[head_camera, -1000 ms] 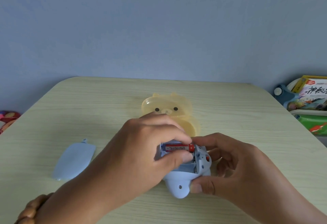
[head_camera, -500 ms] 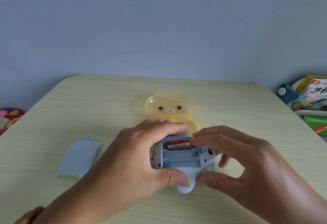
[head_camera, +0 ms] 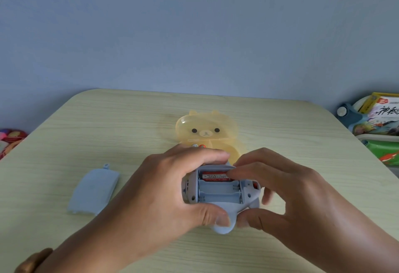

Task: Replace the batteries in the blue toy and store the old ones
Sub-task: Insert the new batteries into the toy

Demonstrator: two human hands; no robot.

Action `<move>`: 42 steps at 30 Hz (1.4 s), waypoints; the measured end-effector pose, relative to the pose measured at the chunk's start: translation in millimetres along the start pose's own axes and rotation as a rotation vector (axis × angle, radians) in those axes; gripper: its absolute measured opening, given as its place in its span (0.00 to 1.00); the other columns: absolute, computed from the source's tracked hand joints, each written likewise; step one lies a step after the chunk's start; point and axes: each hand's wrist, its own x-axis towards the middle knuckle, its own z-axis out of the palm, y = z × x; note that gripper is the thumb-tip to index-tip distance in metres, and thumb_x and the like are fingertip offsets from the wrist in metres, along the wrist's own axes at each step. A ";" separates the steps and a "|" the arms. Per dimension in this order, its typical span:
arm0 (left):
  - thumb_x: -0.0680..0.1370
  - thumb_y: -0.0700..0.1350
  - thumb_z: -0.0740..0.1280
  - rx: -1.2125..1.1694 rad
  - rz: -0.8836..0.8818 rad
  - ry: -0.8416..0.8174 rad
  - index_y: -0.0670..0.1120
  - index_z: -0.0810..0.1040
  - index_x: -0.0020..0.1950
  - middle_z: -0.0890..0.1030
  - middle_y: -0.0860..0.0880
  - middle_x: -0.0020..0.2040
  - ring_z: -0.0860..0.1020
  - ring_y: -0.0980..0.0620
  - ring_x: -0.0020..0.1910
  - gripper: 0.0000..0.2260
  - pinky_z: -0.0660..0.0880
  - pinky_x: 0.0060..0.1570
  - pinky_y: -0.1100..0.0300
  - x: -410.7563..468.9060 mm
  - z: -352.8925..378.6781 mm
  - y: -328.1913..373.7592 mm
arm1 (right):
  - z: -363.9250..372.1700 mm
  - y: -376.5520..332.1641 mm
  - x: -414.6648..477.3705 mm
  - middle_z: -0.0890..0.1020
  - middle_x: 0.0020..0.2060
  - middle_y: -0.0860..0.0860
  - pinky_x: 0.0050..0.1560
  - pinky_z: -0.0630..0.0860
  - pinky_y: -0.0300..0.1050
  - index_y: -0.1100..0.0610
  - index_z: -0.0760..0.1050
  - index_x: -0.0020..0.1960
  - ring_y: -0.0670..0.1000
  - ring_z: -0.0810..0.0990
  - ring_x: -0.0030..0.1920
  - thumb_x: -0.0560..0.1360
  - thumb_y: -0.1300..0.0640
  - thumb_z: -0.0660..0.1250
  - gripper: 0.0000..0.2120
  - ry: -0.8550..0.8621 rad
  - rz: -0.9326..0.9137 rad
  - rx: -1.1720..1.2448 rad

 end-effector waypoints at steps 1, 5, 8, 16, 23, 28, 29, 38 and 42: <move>0.59 0.60 0.82 -0.010 -0.006 0.002 0.68 0.75 0.63 0.77 0.70 0.60 0.76 0.70 0.60 0.34 0.72 0.54 0.74 -0.2 0.1 0.2 | 0.2 -0.1 0.1 0.75 0.55 0.34 0.42 0.72 0.26 0.39 0.77 0.57 0.34 0.75 0.43 0.65 0.45 0.79 0.23 -0.009 0.007 -0.008; 0.59 0.59 0.82 -0.048 -0.003 -0.010 0.67 0.75 0.64 0.78 0.70 0.60 0.76 0.70 0.60 0.35 0.70 0.59 0.75 -0.6 0.2 2.8 | -0.3 -2.1 1.0 0.75 0.55 0.34 0.43 0.74 0.31 0.38 0.76 0.57 0.36 0.75 0.44 0.65 0.44 0.78 0.22 -0.021 0.039 -0.006; 0.58 0.61 0.82 -0.137 -0.054 -0.060 0.66 0.71 0.68 0.77 0.69 0.64 0.73 0.69 0.65 0.41 0.69 0.66 0.62 -5.3 -18.1 -1.2 | -2.2 -7.3 0.6 0.77 0.53 0.38 0.33 0.76 0.35 0.35 0.76 0.56 0.43 0.79 0.45 0.62 0.44 0.79 0.24 -0.028 0.068 0.036; 0.52 0.69 0.73 0.374 -0.315 -0.171 0.76 0.62 0.64 0.67 0.78 0.63 0.65 0.76 0.64 0.42 0.68 0.65 0.64 -40.7 -80.5 -36.4 | 0.8 -14.3 5.5 0.79 0.53 0.36 0.27 0.75 0.31 0.29 0.70 0.56 0.37 0.81 0.42 0.51 0.45 0.85 0.39 -0.025 0.179 0.037; 0.63 0.61 0.78 0.463 -0.221 -0.169 0.77 0.66 0.59 0.69 0.76 0.57 0.63 0.74 0.60 0.30 0.65 0.59 0.70 -33.3 -65.6 -27.2 | 3.6 -11.5 4.0 0.78 0.54 0.39 0.27 0.75 0.33 0.33 0.72 0.58 0.39 0.81 0.42 0.52 0.38 0.79 0.36 -0.007 0.166 0.072; 0.62 0.58 0.79 0.432 -0.195 -0.144 0.73 0.73 0.55 0.72 0.77 0.57 0.69 0.76 0.58 0.26 0.67 0.53 0.72 -28.7 -66.5 -30.0 | 3.6 -7.8 1.9 0.78 0.54 0.39 0.31 0.75 0.33 0.34 0.75 0.57 0.38 0.81 0.44 0.54 0.45 0.82 0.33 -0.001 0.147 0.079; 0.62 0.57 0.80 0.417 -0.179 -0.125 0.71 0.75 0.55 0.74 0.75 0.56 0.72 0.75 0.57 0.26 0.70 0.52 0.70 -28.3 -68.8 -29.7 | 4.0 -7.4 1.8 0.78 0.55 0.39 0.31 0.76 0.34 0.34 0.75 0.57 0.39 0.81 0.45 0.55 0.45 0.82 0.32 -0.003 0.141 0.083; 0.68 0.52 0.76 -0.154 -0.055 0.158 0.56 0.87 0.44 0.82 0.56 0.56 0.86 0.52 0.42 0.06 0.82 0.46 0.59 -6.8 -59.2 -3.7 | 8.4 -3.4 1.9 0.77 0.55 0.38 0.33 0.75 0.33 0.34 0.75 0.56 0.39 0.81 0.47 0.57 0.46 0.83 0.31 0.017 0.134 0.110; 0.71 0.35 0.76 -0.163 0.032 0.178 0.52 0.84 0.51 0.81 0.53 0.52 0.86 0.50 0.45 0.14 0.81 0.47 0.61 9.7 -32.8 14.7 | 9.9 -0.3 1.8 0.77 0.56 0.37 0.36 0.75 0.30 0.35 0.75 0.58 0.38 0.80 0.48 0.58 0.46 0.83 0.31 0.010 0.135 0.115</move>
